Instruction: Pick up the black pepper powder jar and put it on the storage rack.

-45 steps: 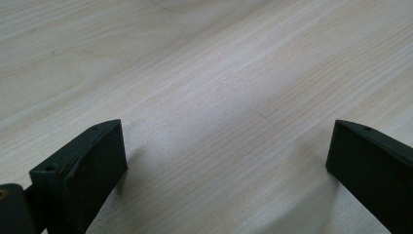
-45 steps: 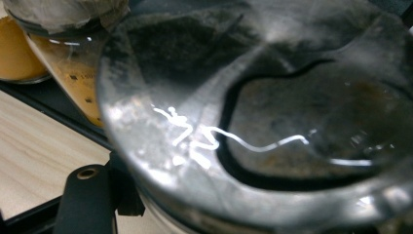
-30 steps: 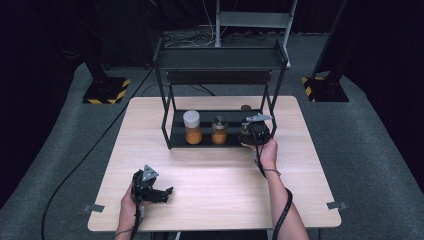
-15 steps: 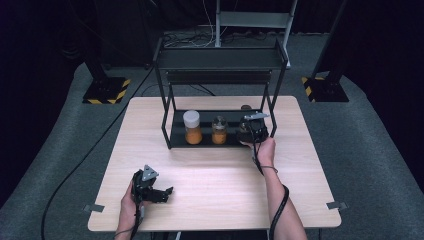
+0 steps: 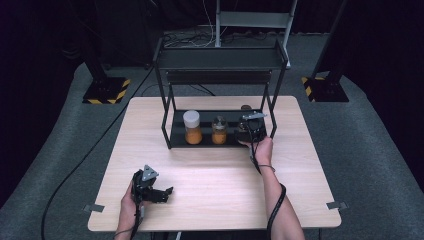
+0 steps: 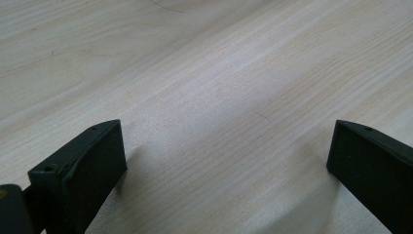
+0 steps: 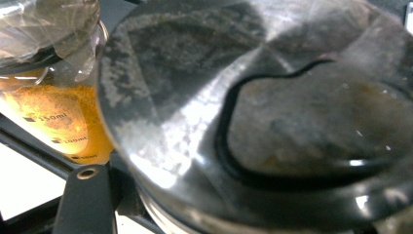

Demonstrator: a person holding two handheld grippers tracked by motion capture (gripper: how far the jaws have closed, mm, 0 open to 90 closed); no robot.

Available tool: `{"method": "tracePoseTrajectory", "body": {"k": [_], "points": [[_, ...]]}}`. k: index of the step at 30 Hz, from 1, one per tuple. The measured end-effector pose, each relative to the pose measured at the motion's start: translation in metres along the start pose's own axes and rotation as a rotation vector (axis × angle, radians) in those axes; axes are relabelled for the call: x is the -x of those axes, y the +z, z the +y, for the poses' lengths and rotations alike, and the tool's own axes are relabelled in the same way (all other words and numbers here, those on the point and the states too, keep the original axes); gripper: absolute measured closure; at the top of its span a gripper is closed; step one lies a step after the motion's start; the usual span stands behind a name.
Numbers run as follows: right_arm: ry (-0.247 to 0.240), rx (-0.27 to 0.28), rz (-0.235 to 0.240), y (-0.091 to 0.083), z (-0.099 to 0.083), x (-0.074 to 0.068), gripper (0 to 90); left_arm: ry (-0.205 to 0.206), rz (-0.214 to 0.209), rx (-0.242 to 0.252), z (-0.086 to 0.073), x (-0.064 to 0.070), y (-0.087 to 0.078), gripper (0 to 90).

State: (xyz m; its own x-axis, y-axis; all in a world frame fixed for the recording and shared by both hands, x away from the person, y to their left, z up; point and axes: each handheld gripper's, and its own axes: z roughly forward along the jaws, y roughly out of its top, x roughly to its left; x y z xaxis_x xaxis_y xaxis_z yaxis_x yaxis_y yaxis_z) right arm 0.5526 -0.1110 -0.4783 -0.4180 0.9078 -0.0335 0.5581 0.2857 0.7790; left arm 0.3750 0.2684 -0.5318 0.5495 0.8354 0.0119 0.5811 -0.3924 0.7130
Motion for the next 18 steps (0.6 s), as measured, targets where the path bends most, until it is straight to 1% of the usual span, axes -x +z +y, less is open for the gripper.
{"method": "tracePoseTrajectory", "body": {"k": [5,7,10,15,18], "points": [[0.001,-0.003,-0.003,0.0032,-0.0013,-0.0003,29.8,0.000,0.000,0.000,0.0000,0.0001,0.0000,0.5],[0.009,0.003,0.004,0.0036,-0.0022,-0.0009,29.9,0.000,0.000,0.000,0.0000,0.0000,0.0000,0.5],[0.003,0.007,0.003,0.0040,-0.0024,-0.0018,29.8,-0.001,0.001,0.001,0.0000,0.0002,0.0000,0.5],[0.010,0.006,0.008,0.0049,-0.0023,-0.0010,29.9,0.000,0.001,0.000,0.0000,0.0001,0.0000,0.5],[0.000,0.000,-0.006,0.0068,-0.0024,-0.0008,29.9,0.000,0.001,0.001,-0.0001,0.0002,0.0000,0.5]]}}
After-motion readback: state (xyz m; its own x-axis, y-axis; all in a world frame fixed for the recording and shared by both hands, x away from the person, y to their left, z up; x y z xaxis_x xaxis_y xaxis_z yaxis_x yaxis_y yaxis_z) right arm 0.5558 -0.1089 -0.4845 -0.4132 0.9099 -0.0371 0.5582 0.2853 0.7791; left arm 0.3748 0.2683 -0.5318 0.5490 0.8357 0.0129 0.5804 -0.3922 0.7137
